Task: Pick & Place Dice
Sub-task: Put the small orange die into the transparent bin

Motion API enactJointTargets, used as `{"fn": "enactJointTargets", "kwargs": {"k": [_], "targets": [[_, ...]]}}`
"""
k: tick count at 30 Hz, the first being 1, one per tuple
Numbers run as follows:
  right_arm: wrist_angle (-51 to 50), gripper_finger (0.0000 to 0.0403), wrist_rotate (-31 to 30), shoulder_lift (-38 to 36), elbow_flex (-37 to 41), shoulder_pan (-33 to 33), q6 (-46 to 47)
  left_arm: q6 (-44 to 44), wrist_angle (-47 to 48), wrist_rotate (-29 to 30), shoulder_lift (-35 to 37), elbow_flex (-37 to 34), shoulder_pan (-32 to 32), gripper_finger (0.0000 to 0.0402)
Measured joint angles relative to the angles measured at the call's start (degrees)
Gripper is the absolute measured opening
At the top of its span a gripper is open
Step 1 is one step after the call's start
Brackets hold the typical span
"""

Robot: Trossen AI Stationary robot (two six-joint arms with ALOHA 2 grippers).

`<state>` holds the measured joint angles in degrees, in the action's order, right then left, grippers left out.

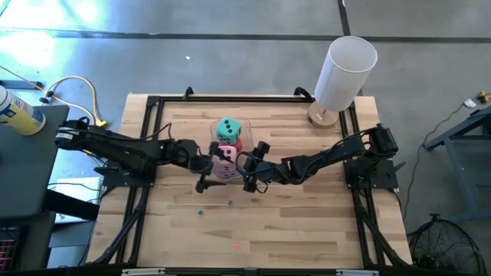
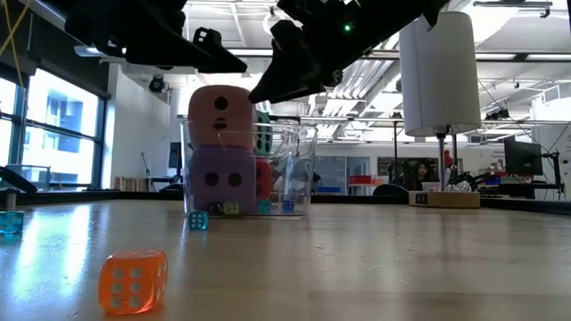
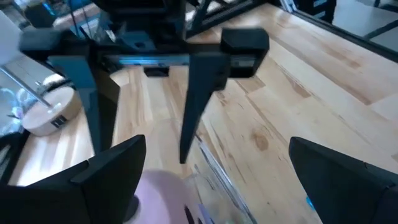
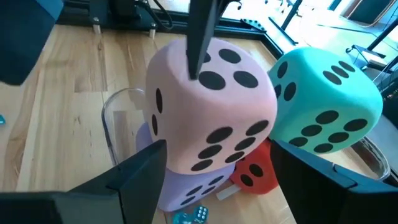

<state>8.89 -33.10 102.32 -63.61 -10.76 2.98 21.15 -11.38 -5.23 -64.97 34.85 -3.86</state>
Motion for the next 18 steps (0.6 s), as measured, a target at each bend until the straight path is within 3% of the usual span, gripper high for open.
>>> {"fn": "enactJointTargets", "kwargs": {"k": [9, 14, 18], "targets": [[2.72, 0.0279, -7.42, -0.19, 0.00, -2.95, -6.31, 1.10, 1.59, 4.46, 5.03, 0.06, -0.40, 0.0386], [4.64, 0.0279, -13.51, -2.25, -0.02, -7.07, -8.90, -0.40, 9.01, 7.96, 10.65, 0.07, -1.68, 0.0386], [4.93, 0.0279, -13.42, -3.14, -0.07, -10.62, -7.40, -7.58, 17.61, 8.13, 14.16, 0.08, -2.58, 0.0386]]}}
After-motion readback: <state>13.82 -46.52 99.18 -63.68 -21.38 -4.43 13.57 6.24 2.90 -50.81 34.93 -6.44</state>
